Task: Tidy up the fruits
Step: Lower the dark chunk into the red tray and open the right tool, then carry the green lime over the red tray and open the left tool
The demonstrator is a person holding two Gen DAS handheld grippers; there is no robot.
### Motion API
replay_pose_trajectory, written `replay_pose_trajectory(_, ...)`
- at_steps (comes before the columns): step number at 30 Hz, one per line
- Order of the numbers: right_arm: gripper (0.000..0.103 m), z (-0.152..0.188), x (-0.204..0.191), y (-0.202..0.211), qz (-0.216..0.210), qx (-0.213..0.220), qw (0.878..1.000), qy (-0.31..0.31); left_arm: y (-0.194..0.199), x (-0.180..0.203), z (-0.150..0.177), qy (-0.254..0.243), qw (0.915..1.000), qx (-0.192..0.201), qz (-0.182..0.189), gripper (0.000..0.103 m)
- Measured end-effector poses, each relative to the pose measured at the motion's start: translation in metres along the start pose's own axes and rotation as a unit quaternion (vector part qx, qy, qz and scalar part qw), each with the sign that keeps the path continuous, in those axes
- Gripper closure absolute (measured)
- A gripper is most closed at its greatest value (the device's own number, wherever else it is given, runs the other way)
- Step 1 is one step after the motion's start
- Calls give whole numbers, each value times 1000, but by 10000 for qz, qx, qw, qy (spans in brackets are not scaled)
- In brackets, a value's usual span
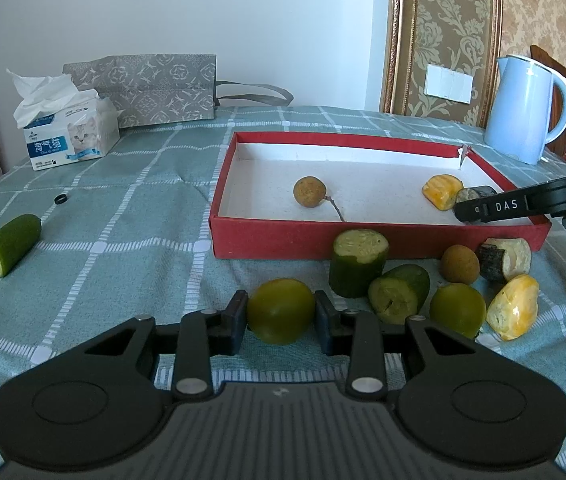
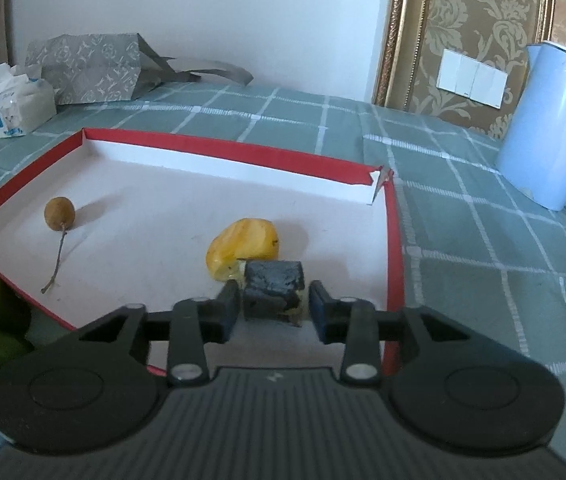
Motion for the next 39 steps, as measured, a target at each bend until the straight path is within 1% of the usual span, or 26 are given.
replay_pose_trajectory(1,46,0,0,0,2,8,10000,14,0,0,0,8,10000,2,4,69)
replay_pose_trajectory(2,39,0,1,1,6,18,10000,7,0,0,0,9,10000,2,5,69)
replay_pose_trajectory(3,30,0,3,4,4,75,10000,-58,0,0,0,4,10000,0,1,69)
replay_pose_trajectory(4,26,-1,6,10,-37,161,9998,-142,0,1,0,1,10000,-1,-1,69)
replay_pose_trajectory(6,23,-6,13,23,-84,372,9989,-272,0,0,0,4,10000,1,2,69)
replay_pose_trajectory(8,23,-11,25,38,29,623,9970,-465,0,0,0,5,10000,2,2,69)
replay_pose_trajectory(10,23,-9,37,58,54,848,9944,-630,0,0,0,7,10000,2,4,69)
replay_pose_trajectory(13,23,7,51,78,154,1038,9920,-709,0,1,0,8,10000,3,5,69)
replay_pose_trajectory(16,23,33,56,90,17,1136,9911,-692,0,0,0,4,10000,2,3,69)
replay_pose_trajectory(18,23,46,56,94,11,1186,9912,-584,0,0,0,8,10000,4,6,69)
replay_pose_trajectory(23,23,65,41,98,241,1079,9939,-16,0,1,0,23,10000,11,30,69)
replay_pose_trajectory(27,23,70,34,88,291,808,9961,208,0,1,0,27,10000,14,34,69)
replay_pose_trajectory(29,23,73,35,80,266,560,9979,177,-1,2,0,32,10000,16,37,69)
replay_pose_trajectory(30,19,75,36,80,249,506,9983,123,0,1,0,37,10000,19,41,69)
replay_pose_trajectory(31,11,75,39,77,212,434,9988,35,-1,1,0,37,10000,21,42,69)
replay_pose_trajectory(33,0,77,41,74,139,311,9994,-79,-1,0,0,33,10000,20,30,69)
replay_pose_trajectory(36,0,79,46,73,121,297,9993,-212,-1,0,0,41,10000,25,34,69)
replay_pose_trajectory(39,0,80,43,71,145,206,9996,-106,0,-2,0,67,10000,43,38,69)
Point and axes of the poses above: each gripper's, at about its wrist camera, not at the fingertips, and y roughly against the way its jaws point, x to its right, z to its underside, the point moved 6 cm from there along -y, roughly the way its jaws point, and after that the axes turned 10 degrees about z, right-handed, at the moved point
